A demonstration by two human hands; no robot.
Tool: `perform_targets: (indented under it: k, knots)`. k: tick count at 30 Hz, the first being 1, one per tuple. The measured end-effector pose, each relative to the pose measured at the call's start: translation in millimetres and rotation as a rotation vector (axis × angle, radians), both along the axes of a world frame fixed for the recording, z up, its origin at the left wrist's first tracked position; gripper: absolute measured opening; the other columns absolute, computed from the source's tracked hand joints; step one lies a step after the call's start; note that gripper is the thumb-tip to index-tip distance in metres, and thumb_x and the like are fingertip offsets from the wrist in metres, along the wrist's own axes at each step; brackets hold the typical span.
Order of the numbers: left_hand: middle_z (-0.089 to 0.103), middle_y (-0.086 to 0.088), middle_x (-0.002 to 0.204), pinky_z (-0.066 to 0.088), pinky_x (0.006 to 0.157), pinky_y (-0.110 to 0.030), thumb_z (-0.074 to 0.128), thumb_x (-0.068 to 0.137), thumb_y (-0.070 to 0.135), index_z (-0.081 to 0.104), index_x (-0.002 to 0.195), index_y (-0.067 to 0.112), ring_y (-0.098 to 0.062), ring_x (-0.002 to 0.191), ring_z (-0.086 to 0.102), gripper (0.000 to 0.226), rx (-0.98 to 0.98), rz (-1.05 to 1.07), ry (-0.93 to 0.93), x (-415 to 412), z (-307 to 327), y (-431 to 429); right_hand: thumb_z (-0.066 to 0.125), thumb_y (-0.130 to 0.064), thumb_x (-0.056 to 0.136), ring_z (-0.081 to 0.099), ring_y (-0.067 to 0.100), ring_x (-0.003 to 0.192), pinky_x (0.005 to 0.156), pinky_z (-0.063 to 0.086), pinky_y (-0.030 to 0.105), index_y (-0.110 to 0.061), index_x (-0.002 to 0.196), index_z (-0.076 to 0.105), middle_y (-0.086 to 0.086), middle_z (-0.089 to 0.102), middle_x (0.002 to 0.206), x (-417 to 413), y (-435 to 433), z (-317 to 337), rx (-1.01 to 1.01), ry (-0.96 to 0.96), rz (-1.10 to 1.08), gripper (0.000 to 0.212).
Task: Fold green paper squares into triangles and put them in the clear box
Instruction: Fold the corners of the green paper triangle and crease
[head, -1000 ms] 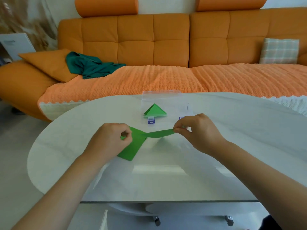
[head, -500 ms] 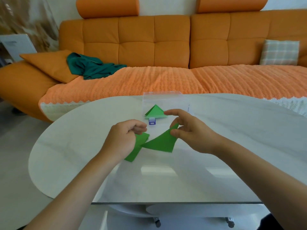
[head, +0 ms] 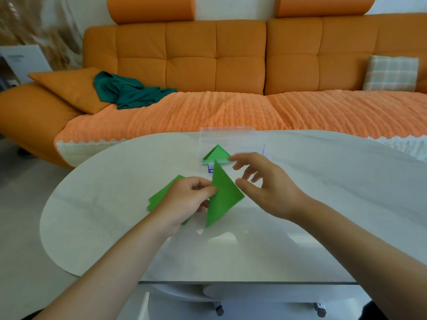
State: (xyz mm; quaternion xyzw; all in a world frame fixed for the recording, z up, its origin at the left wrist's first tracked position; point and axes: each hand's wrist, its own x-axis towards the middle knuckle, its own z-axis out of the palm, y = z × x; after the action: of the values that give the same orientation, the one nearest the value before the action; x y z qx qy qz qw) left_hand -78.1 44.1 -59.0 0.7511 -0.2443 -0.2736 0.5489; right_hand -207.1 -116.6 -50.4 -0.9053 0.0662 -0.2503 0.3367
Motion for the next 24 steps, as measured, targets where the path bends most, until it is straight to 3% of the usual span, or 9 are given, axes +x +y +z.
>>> perform_targets:
  k: [3,5,7,11,14,16,19,24]
  knots:
    - [0.068,0.0,0.063,0.052,0.052,-0.02,0.063,0.094,0.012,0.068,0.094,0.005,-0.009,0.051,0.061,0.009,-0.056,0.022,0.18,-1.2,1.1,-0.4,0.059,-0.013,0.077,0.055,0.008,0.11,0.09,0.046,0.026,-0.032,0.11,0.064,-0.008,0.05,0.128,-5.6,0.1,-3.5,-0.224,0.05,0.11,0.038]
    - [0.069,-0.006,0.069,0.053,0.051,-0.022,0.061,0.096,0.013,0.065,0.101,-0.001,-0.013,0.054,0.064,0.015,-0.081,0.016,0.242,-2.9,0.9,-0.6,0.068,-0.015,0.077,0.054,0.014,0.113,0.092,0.047,0.033,-0.032,0.108,0.064,-0.004,0.048,0.134,-4.2,0.9,-8.7,-0.375,0.09,0.138,0.036]
    - [0.071,-0.011,0.075,0.054,0.053,-0.023,0.06,0.097,0.014,0.064,0.105,-0.004,-0.017,0.059,0.068,0.02,-0.072,-0.009,0.237,-4.4,-0.5,-0.7,0.077,-0.025,0.079,0.057,0.016,0.109,0.089,0.049,0.037,-0.029,0.103,0.068,-0.001,0.053,0.132,-0.7,2.4,-12.7,-0.404,0.063,0.123,0.026]
    - [0.076,-0.013,0.089,0.059,0.064,-0.025,0.065,0.093,0.008,0.064,0.109,-0.003,-0.025,0.08,0.075,0.02,-0.09,-0.04,0.193,-5.7,-1.9,-0.3,0.075,-0.032,0.085,0.06,0.006,0.103,0.088,0.049,0.025,-0.026,0.093,0.074,-0.005,0.061,0.123,2.3,3.0,-11.2,-0.288,-0.031,0.078,0.01]
    - [0.076,-0.012,0.097,0.059,0.068,-0.024,0.072,0.085,0.002,0.065,0.113,0.004,-0.025,0.088,0.075,0.028,-0.156,-0.076,0.196,-6.5,-0.1,0.9,0.075,-0.034,0.085,0.058,-0.005,0.105,0.09,0.043,0.014,-0.032,0.088,0.073,-0.016,0.062,0.122,1.2,4.3,-8.6,-0.109,0.034,-0.002,0.004]
    - [0.076,-0.013,0.098,0.058,0.068,-0.024,0.073,0.084,0.002,0.065,0.113,0.006,-0.026,0.089,0.075,0.03,-0.172,-0.117,0.197,-8.2,0.5,0.9,0.075,-0.035,0.084,0.062,-0.004,0.1,0.087,0.045,0.017,-0.033,0.084,0.074,-0.018,0.067,0.112,1.9,5.5,-7.5,0.081,0.132,-0.057,0.002]
    - [0.077,-0.01,0.098,0.061,0.075,-0.029,0.067,0.09,0.004,0.066,0.113,0.009,-0.025,0.09,0.075,0.024,-0.144,-0.163,0.182,-11.5,-0.1,-0.5,0.074,-0.032,0.085,0.069,0.012,0.079,0.077,0.056,0.033,-0.025,0.082,0.075,-0.006,0.075,0.082,3.6,5.8,-4.2,0.309,0.234,-0.121,0.008]
    - [0.075,-0.015,0.103,0.059,0.083,-0.04,0.052,0.097,0.008,0.066,0.112,0.005,-0.028,0.094,0.074,0.021,-0.124,-0.222,0.217,-13.3,0.5,-2.5,0.078,-0.024,0.083,0.067,0.009,0.065,0.072,0.056,0.031,-0.019,0.082,0.073,-0.004,0.072,0.071,1.9,7.2,2.9,0.35,0.261,-0.144,0.007]
